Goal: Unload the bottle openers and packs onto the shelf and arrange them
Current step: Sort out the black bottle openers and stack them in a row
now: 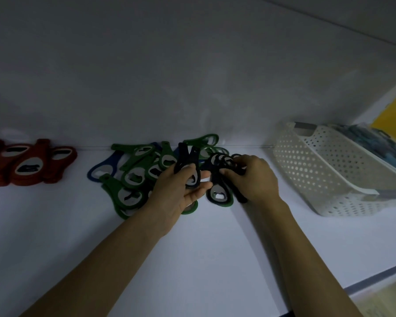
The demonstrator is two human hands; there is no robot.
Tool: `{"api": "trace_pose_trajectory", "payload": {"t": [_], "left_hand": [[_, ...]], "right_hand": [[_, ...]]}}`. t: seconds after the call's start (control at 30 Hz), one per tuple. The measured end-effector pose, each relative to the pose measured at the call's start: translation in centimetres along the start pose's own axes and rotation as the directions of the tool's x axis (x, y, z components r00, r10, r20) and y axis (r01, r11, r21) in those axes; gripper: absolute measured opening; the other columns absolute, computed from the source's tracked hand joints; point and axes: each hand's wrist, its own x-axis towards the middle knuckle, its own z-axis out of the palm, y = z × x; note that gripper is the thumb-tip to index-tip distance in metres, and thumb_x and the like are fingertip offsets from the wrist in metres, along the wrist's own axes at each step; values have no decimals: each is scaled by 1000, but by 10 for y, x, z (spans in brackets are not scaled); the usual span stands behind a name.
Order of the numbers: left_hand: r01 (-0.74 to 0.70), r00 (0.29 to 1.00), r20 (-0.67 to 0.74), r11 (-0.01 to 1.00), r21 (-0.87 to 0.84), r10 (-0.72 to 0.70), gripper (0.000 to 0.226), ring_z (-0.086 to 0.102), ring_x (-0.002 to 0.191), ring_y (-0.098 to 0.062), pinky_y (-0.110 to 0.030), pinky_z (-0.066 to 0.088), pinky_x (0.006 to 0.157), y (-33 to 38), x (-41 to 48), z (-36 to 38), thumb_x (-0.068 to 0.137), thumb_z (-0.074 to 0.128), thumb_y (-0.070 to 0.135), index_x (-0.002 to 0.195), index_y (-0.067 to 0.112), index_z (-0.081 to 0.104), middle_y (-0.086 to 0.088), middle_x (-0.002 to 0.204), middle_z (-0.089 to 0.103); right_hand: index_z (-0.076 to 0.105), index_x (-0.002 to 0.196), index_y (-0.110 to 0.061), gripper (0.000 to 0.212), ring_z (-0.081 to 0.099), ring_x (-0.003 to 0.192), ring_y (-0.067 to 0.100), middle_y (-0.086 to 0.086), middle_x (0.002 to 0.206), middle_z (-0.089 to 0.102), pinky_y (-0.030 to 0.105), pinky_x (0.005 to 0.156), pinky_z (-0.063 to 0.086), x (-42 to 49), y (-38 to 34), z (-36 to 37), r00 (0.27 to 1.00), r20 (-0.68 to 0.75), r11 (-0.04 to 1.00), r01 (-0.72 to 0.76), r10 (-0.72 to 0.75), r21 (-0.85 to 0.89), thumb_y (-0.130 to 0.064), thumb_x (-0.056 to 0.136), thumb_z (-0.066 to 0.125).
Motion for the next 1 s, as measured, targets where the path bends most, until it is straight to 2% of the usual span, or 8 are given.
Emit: {"api": "trace_pose_trajectory", "payload": {"t": [0.2,0.33,0.43,0.53,0.63,0.8,0.9,1.0], "left_hand": [[1,1000,-17,1000,-18,-1,12,68,61,-14,-21,56,57,0,1,1,97,48,14,100,11,60,-8,82,70],[10,1000,-11,999,-42,-11,16,68,59,-14,-21,55,57,1,1,2,97,48,17,104,9,59,-9,85,69],[31,999,-26,998,-61,-33,24,68,62,-17,-20,56,54,1,1,3,98,46,27,104,7,59,-11,86,69],[54,997,-46,993,-102,-59,36,70,67,-22,-25,57,56,3,2,3,97,42,42,94,11,61,-11,82,72],[21,1000,-6,995,-97,-22,37,72,73,-20,-27,56,59,2,1,1,95,44,45,94,15,66,-7,83,74],[9,1000,-23,998,-65,-11,14,70,60,-16,-20,53,50,0,1,0,96,50,14,101,11,63,-7,82,72],[-5,1000,-23,998,-68,3,16,72,66,-19,-20,54,52,-1,1,0,97,48,8,100,14,63,-4,77,74],[-32,999,-9,997,-64,32,15,72,78,-24,-23,57,59,-2,2,-1,96,52,18,106,16,63,-5,90,74]], "right_hand": [[63,80,-19,29,53,71,18,-4,75,58,25,51,30,-2,-9,7,987,-132,995,95,-92,23,-36,97,47],[68,96,-17,28,56,75,19,0,84,61,31,62,40,-2,-12,3,941,-335,971,119,-45,205,-32,100,44],[68,106,-13,21,64,75,12,-2,87,71,28,67,51,-8,-22,-3,892,-438,876,296,-111,380,-21,99,50],[70,104,-12,22,66,85,2,-10,95,71,14,72,51,-15,-36,-2,904,-351,676,418,-243,607,-7,94,51],[72,87,-13,27,67,78,6,-6,85,71,16,67,52,-20,-48,2,930,-145,518,311,-337,796,-2,83,47],[72,79,-17,29,61,84,30,6,81,63,36,77,51,-17,-46,1,941,-82,502,248,-329,829,2,77,51],[71,78,-11,25,62,77,16,4,78,66,23,73,49,-15,-41,-5,959,-61,473,191,-277,860,-1,75,49],[70,95,-6,25,66,77,19,12,82,70,25,75,54,-16,-38,-6,954,-32,447,170,-299,878,-1,78,52]]}}
